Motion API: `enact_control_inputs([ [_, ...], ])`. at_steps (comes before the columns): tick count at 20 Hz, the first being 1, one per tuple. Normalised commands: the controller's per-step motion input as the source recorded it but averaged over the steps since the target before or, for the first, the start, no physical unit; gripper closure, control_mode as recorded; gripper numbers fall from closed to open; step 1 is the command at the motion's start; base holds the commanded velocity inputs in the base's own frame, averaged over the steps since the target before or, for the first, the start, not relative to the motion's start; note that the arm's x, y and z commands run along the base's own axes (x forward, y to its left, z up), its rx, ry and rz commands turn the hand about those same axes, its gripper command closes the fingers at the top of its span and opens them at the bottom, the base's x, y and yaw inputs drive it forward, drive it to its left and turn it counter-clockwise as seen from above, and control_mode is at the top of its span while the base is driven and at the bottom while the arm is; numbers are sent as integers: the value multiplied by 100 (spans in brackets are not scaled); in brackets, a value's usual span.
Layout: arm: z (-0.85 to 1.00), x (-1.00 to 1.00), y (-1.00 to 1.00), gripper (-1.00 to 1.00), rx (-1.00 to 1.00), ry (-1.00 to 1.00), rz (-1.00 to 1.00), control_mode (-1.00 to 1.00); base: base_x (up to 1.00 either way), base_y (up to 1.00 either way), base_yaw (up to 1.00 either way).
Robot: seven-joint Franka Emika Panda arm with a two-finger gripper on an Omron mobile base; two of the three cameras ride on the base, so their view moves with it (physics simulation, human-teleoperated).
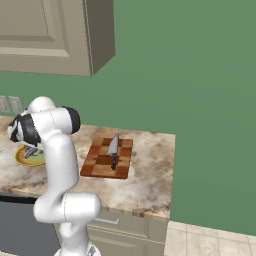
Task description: Pick up the knife from the drawer and place it on the cutting board. Then place the meat from the plate to the cutting board.
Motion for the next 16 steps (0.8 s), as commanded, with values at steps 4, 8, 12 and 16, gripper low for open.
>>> enact_control_inputs([
  [4,-14,0,0,100,1,-3,0,-100,0,0,0],
  [8,-1,0,0,100,0,-2,0,-100,0,0,0],
  [12,0,0,0,100,0,0,-1,-100,0,0,0],
  [16,10,0,-23,100,2,0,-1,-100,0,0,0],
])
